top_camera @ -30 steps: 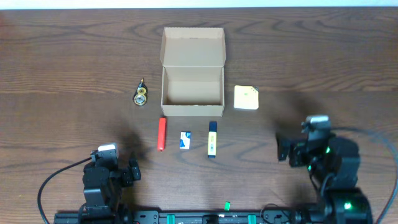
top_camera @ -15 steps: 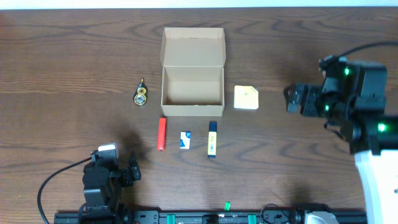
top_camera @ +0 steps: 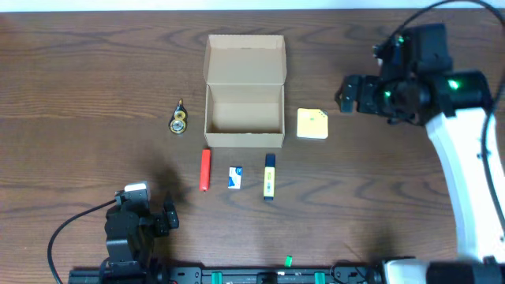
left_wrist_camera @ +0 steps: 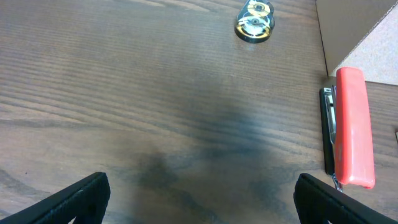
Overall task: Pack container
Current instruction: 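Reach the right gripper to the yellow spiral notepad and grasp it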
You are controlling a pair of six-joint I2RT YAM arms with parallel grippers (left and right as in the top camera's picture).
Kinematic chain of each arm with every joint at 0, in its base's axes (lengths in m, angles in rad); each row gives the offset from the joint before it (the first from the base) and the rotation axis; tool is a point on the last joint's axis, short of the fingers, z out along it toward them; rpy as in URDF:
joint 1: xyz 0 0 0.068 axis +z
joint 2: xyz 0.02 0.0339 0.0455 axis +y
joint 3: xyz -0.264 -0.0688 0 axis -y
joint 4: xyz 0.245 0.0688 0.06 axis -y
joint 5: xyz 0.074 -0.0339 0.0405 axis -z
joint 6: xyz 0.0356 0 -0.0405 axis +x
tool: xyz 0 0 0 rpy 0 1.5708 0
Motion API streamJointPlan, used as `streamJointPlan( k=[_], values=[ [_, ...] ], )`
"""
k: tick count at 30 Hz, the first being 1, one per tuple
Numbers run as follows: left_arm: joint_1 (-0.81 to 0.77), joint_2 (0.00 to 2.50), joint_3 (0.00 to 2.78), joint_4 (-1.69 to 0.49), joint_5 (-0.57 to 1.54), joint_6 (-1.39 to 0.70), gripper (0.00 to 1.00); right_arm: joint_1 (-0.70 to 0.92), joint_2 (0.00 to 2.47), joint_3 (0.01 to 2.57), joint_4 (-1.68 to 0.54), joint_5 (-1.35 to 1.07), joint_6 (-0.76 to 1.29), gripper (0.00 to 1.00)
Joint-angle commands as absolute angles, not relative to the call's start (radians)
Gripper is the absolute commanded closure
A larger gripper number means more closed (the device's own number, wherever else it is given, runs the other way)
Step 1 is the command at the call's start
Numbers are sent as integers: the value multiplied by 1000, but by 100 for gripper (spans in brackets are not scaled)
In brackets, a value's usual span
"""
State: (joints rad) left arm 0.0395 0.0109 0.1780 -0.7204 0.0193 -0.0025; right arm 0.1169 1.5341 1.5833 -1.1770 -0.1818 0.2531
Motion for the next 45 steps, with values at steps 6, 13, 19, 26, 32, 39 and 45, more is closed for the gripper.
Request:
streamJointPlan(
  k=[6,13,19,26,32,39,45],
  values=[
    [45,4,160,-725,16,4,5,189,1753,1738,-1248,-97,286,1],
    [45,4,160,-725,16,4,5,260,1921,1766,-1239,-69,302,0],
    [45,4,160,-725,16,4,5,292,2000,1765,-1179,-66,290,1],
    [45,4,160,-725,16,4,5,295,2045,1763,-1085,-7,352,1],
    [45,4,160,-725,16,4,5,295,2067,1698,-1056,4,352,1],
    [45,4,160,-725,16,4,5,297,2067,1583,-984,-12,352,1],
    [45,4,160,-725,16,4,5,309,2067,1513,-936,-12,352,1]
  ],
)
